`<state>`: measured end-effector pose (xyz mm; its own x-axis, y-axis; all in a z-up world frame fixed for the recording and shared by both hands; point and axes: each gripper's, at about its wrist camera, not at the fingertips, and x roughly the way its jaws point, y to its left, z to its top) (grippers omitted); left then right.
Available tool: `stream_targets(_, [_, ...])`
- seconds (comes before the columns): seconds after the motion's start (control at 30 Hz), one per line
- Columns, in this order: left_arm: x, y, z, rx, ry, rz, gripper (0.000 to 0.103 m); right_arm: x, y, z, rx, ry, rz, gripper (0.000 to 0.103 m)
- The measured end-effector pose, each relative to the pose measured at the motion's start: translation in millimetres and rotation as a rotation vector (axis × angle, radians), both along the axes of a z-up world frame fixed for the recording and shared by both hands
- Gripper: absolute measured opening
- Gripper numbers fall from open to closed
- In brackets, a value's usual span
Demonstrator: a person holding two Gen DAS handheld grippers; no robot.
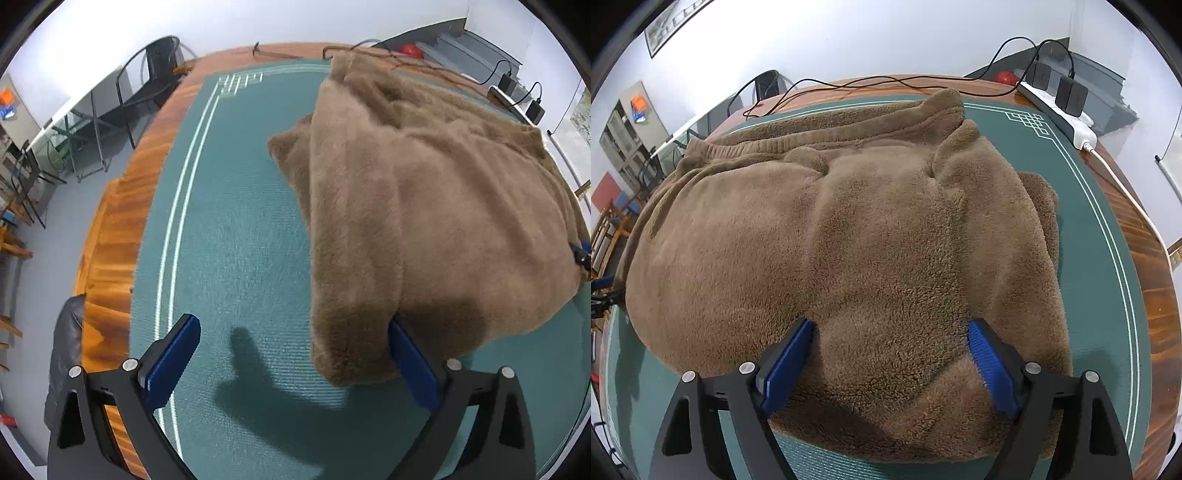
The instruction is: Fold clothes
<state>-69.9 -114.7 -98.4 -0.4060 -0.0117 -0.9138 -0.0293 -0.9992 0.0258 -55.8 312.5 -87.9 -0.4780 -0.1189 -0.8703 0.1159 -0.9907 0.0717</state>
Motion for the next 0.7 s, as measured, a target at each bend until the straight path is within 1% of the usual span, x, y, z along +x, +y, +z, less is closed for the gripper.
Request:
stream_targets(0.1, [0, 4, 18, 0.023, 0.038, -0.007, 0.101, 2, 3, 10, -0.034, -0.025, -0.053, 0.088])
stream_targets(0.2, [-4, 0, 35, 0.093, 0.066, 0.023, 0.101, 20, 12, 24, -0.078, 0.018, -0.108, 0.088])
stream_targets(0.3, [-3, 3, 48, 0.15, 0.097, 0.037, 0.101, 38, 33, 28, -0.136, 0.041, -0.196, 0.088])
stream_targets(0.4, [-4, 18, 54, 0.146, 0.108, 0.007, 0.101, 55, 56, 24, -0.182, 0.021, -0.278, 0.088])
stream_targets(0.47, [-6, 30, 56, 0.151, 0.103, -0.012, 0.101, 63, 62, 22, -0.177, 0.009, -0.298, 0.088])
stream_targets(0.53, [-18, 36, 49, 0.145, 0.099, -0.033, 0.101, 69, 64, 20, -0.156, -0.002, -0.308, 0.088])
stream_targets(0.6, [-27, 44, 40, 0.123, 0.082, -0.042, 0.101, 71, 64, 16, -0.147, -0.023, -0.318, 0.088])
stream_targets(0.7, [-34, 47, 22, 0.101, 0.038, -0.039, 0.101, 75, 68, 7, -0.173, -0.046, -0.342, 0.088])
